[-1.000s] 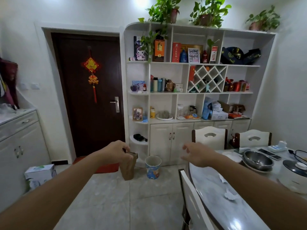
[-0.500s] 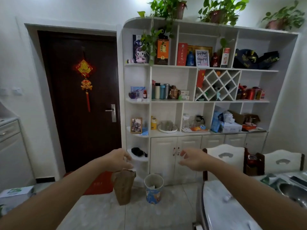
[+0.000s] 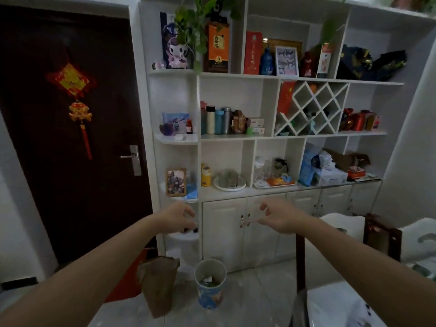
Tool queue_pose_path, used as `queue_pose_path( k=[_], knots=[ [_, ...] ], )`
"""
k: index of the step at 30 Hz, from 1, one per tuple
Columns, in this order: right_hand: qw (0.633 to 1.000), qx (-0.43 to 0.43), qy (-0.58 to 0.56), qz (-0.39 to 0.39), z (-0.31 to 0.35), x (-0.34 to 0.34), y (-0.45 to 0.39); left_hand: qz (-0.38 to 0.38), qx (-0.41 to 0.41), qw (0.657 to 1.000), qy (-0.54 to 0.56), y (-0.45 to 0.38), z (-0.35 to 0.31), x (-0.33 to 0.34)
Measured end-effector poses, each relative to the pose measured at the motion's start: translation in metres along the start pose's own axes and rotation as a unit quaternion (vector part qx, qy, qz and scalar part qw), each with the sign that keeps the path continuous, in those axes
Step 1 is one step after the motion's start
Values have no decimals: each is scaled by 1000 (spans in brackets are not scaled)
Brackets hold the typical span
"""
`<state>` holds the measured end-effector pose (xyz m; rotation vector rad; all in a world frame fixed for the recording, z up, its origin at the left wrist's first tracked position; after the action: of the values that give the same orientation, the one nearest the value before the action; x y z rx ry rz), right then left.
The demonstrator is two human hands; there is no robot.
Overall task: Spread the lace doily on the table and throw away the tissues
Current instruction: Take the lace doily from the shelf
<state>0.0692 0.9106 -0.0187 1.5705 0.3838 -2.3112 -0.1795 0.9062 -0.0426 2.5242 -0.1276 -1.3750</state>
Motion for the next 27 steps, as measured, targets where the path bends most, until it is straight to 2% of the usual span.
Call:
queue_pose_path(
  k=[6, 12, 19, 27],
  knots=[
    [998, 59, 21, 7, -44, -15, -103, 35, 41, 998, -30, -140, -19, -33],
    [995, 82, 57, -11, -83, -39, -192, 20, 77, 996, -40, -255, -55, -64],
    [992, 107, 64, 1, -160, -39, -280, 51, 104, 992, -48, -370, -103, -47],
    [994, 94, 58, 5, -275, -60, -394, 45, 126, 988, -79, -502, -183, -29]
  ],
)
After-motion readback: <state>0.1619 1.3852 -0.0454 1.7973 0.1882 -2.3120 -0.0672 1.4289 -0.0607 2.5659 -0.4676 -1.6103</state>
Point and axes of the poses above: each hand's wrist, its own y-axis away from the middle knuckle, its own x-axis out of the palm, z = x × y, the point moved 9 cm from there along -y, towards the middle knuckle, and after that the axes turned 14 degrees about -x, right-handed, at the moved point
